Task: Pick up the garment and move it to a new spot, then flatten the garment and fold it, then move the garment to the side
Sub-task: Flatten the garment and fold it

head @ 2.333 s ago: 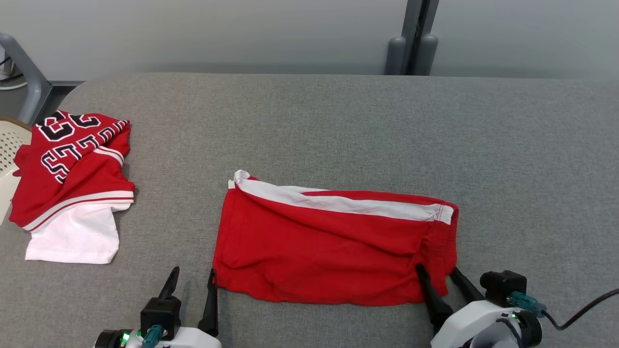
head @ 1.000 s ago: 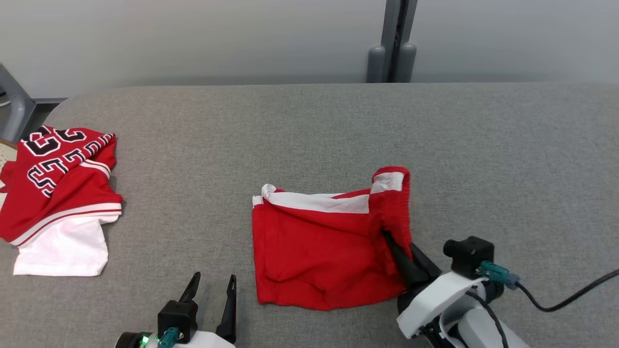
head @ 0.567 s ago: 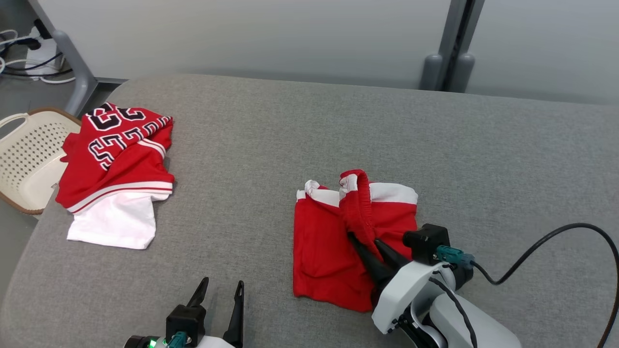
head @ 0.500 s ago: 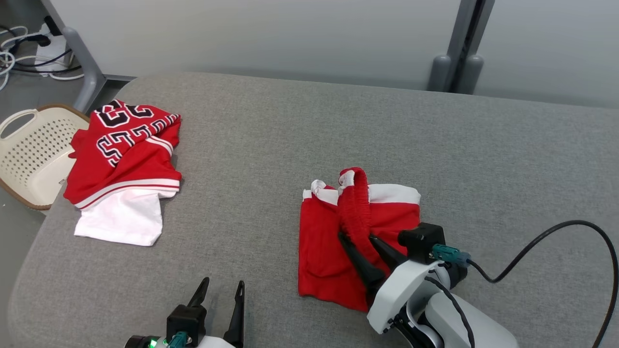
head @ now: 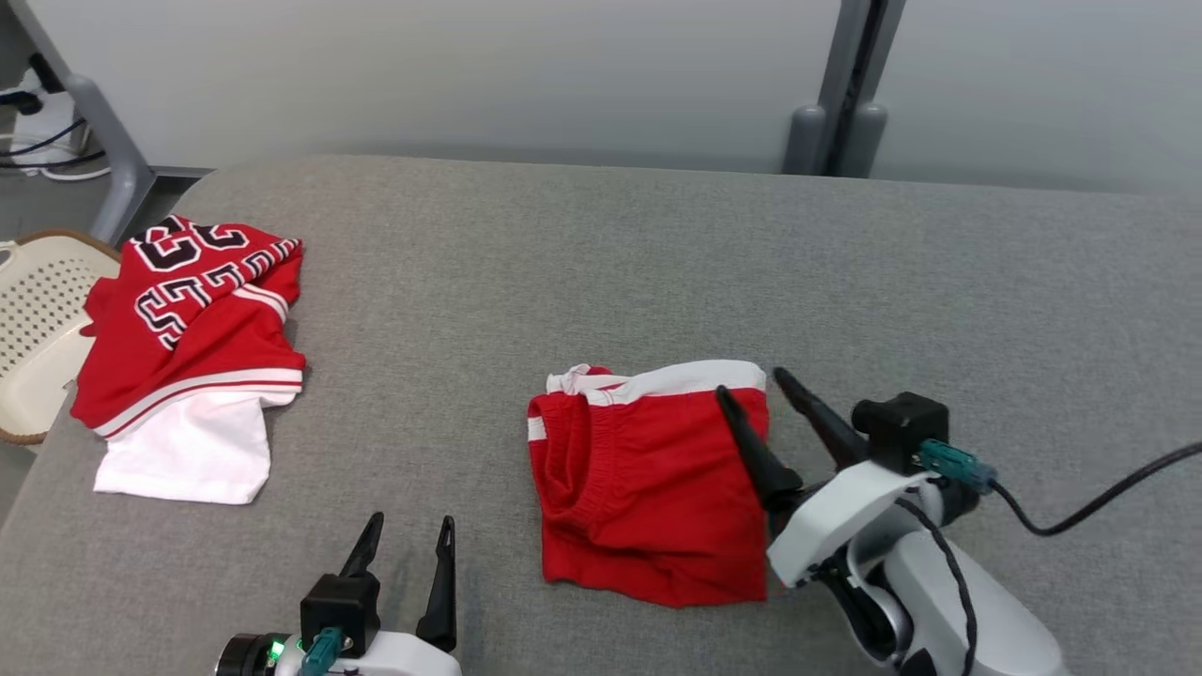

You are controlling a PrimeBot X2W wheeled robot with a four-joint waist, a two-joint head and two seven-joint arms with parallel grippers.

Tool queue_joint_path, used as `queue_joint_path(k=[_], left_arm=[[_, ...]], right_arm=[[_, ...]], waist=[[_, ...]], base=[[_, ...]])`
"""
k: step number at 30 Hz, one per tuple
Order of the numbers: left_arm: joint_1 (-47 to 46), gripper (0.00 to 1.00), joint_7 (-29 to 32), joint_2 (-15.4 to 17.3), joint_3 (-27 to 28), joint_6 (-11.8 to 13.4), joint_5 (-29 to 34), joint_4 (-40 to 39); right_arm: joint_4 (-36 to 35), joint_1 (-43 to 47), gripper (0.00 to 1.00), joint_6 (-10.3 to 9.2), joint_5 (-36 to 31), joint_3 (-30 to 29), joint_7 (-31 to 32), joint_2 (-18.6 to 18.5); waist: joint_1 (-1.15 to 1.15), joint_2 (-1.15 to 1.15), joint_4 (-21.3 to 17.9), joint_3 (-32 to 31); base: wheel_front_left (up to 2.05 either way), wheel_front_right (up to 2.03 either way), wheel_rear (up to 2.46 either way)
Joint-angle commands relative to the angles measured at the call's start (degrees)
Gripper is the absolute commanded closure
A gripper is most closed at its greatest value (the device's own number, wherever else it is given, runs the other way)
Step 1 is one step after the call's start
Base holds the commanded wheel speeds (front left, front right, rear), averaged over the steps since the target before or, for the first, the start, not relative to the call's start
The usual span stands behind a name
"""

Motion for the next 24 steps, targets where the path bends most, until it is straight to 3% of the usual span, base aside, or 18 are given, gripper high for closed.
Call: queue_joint_path(k=[1,6,11,24], left_arm=[[-1.0,0.00,-0.1,0.2,0.4,0.5,0.5,-0.7],[-1.1,0.00,-0.1,0.2,2.0,1.6,1.6,-1.6],[-0.6,0.00,-0.1,0.2,3.5,1.7,2.1,-1.7],[3.2,0.00,-0.1,0.2,7.8,2.6,5.0,-2.2]], right_arm=[[-0.5,1.6,0.00,0.01,-3.5,-3.2,-0.3,-0.5],[-6.4,9.8,0.00,0.01,-15.8,-17.6,-0.3,-0.3],[-9.5,14.7,0.00,0.01,-19.1,-23.4,-0.3,-0.4],[-15.6,23.4,0.00,0.01,-22.1,-29.5,-0.3,-0.4]], waist=[[0.00,0.00,-1.8,0.0],[0.00,0.00,-5.5,-0.2],[0.00,0.00,-7.3,-0.7],[0.00,0.00,-9.3,-4.2]], base=[[0.00,0.00,0.00],[0.00,0.00,0.00],[0.00,0.00,0.00],[0.00,0.00,0.00]])
